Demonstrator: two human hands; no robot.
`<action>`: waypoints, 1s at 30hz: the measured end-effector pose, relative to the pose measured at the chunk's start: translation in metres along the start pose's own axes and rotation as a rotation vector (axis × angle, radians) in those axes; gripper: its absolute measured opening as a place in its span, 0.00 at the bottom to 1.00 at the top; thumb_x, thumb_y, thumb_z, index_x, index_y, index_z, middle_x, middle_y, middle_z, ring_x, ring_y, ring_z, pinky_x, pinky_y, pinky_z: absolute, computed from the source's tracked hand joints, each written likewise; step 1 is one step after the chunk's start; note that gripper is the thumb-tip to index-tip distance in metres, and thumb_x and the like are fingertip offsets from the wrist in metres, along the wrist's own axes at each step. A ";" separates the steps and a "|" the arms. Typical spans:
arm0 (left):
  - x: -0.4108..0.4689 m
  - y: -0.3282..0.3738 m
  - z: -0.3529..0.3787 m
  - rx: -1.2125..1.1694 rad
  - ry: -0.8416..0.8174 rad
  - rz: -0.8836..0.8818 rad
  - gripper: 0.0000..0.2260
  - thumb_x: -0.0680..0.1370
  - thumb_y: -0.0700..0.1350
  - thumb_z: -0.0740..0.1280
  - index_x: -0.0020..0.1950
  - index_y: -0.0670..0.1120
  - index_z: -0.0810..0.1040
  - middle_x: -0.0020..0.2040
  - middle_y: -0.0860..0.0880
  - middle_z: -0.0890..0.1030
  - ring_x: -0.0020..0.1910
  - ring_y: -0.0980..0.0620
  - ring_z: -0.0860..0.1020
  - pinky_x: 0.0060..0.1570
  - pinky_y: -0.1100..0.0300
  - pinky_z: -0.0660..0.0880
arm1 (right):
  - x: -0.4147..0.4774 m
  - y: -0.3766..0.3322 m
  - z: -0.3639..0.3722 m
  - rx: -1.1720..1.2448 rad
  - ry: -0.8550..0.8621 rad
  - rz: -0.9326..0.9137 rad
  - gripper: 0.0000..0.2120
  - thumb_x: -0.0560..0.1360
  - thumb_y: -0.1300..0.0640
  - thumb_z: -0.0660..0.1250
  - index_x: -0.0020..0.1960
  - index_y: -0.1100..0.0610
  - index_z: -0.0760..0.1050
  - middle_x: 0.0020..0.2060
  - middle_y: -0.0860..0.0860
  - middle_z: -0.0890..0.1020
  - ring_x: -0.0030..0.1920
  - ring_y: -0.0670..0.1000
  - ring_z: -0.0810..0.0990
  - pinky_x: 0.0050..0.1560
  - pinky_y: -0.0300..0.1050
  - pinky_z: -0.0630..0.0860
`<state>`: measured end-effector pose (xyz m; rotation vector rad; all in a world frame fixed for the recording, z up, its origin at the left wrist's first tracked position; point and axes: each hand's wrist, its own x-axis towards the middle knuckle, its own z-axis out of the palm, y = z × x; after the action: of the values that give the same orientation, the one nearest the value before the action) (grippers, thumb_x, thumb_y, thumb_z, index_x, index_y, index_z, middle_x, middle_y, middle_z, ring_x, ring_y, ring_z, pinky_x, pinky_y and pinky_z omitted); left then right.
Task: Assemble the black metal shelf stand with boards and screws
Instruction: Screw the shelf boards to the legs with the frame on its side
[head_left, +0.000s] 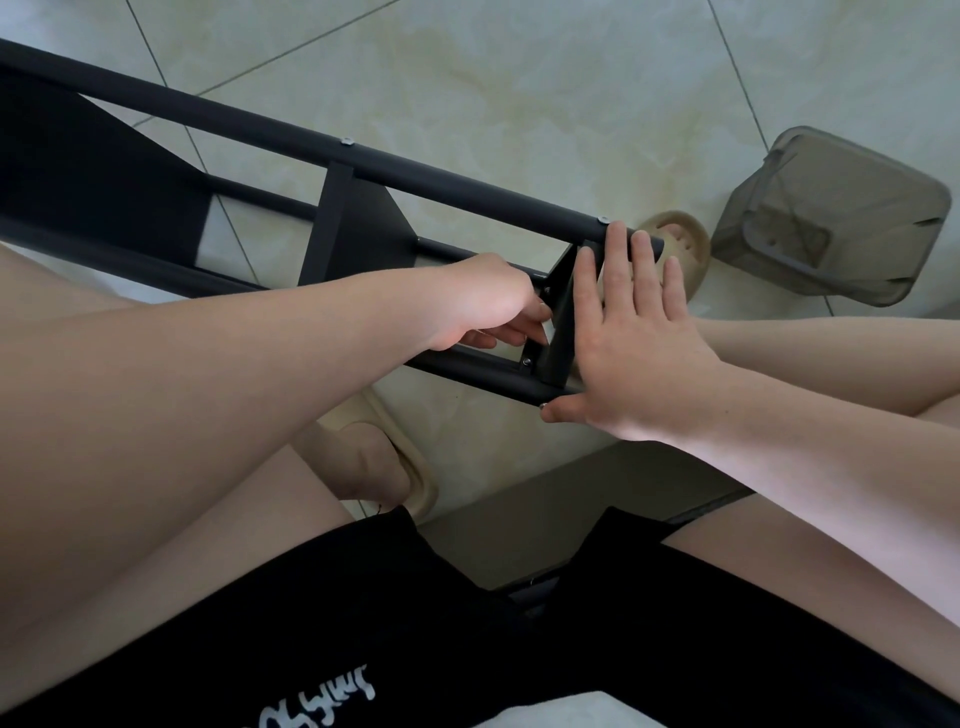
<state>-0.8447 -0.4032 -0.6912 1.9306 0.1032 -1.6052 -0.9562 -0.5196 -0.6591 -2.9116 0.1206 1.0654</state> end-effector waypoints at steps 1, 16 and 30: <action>0.000 0.000 0.000 0.013 0.005 -0.001 0.04 0.81 0.46 0.66 0.51 0.48 0.80 0.38 0.55 0.86 0.44 0.57 0.81 0.44 0.60 0.74 | 0.000 0.000 0.000 -0.001 0.000 -0.001 0.67 0.68 0.25 0.66 0.78 0.66 0.29 0.76 0.68 0.31 0.78 0.68 0.32 0.78 0.66 0.40; 0.003 0.000 -0.012 0.252 -0.035 0.038 0.04 0.81 0.44 0.65 0.51 0.48 0.79 0.36 0.57 0.85 0.46 0.56 0.80 0.41 0.60 0.70 | 0.000 0.000 0.001 -0.006 0.003 -0.002 0.67 0.67 0.24 0.66 0.78 0.66 0.29 0.76 0.68 0.31 0.78 0.68 0.32 0.78 0.66 0.40; 0.004 -0.006 -0.021 0.548 -0.119 0.155 0.07 0.79 0.43 0.67 0.45 0.51 0.84 0.39 0.60 0.85 0.48 0.56 0.78 0.58 0.54 0.72 | 0.000 0.000 -0.001 0.004 -0.015 0.001 0.67 0.68 0.25 0.66 0.78 0.66 0.29 0.76 0.68 0.30 0.77 0.68 0.31 0.78 0.66 0.39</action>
<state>-0.8277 -0.3889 -0.6960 2.1602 -0.5771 -1.7600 -0.9561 -0.5197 -0.6585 -2.8997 0.1241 1.0864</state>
